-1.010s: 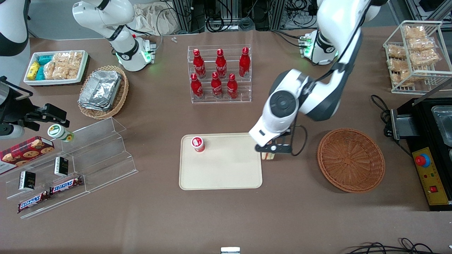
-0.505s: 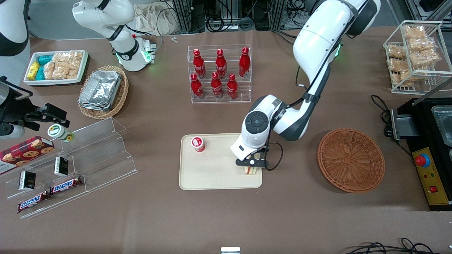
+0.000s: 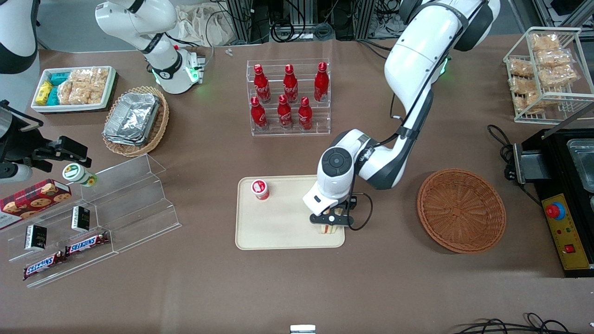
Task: Place sandwich from basket to tray
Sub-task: 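Carry the held sandwich over the cream tray with the left gripper, then lower the sandwich onto the tray and open the left gripper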
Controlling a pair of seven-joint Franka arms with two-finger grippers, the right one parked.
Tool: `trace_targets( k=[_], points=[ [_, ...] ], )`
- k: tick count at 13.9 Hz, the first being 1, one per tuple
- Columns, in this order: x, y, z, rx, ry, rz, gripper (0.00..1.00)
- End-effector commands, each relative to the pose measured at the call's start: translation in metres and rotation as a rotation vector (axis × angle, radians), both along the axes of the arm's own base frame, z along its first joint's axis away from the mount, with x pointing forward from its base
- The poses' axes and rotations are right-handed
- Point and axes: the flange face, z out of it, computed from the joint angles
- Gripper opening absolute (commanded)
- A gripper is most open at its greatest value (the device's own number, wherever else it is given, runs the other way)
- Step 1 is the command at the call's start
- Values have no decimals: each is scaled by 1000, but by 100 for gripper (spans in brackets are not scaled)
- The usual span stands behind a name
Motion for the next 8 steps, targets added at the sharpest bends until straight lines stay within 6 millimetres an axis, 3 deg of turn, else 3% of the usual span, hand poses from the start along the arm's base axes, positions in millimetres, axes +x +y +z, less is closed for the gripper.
trace_targets(
  k=[1, 4, 6, 8],
  points=[
    [6, 8, 56, 6, -59, 30, 100],
    [21, 25, 123, 44, -68, 65, 100],
    [35, 81, 175, 41, -18, 129, 100],
    [27, 102, 221, -29, 18, 55, 100]
  ],
)
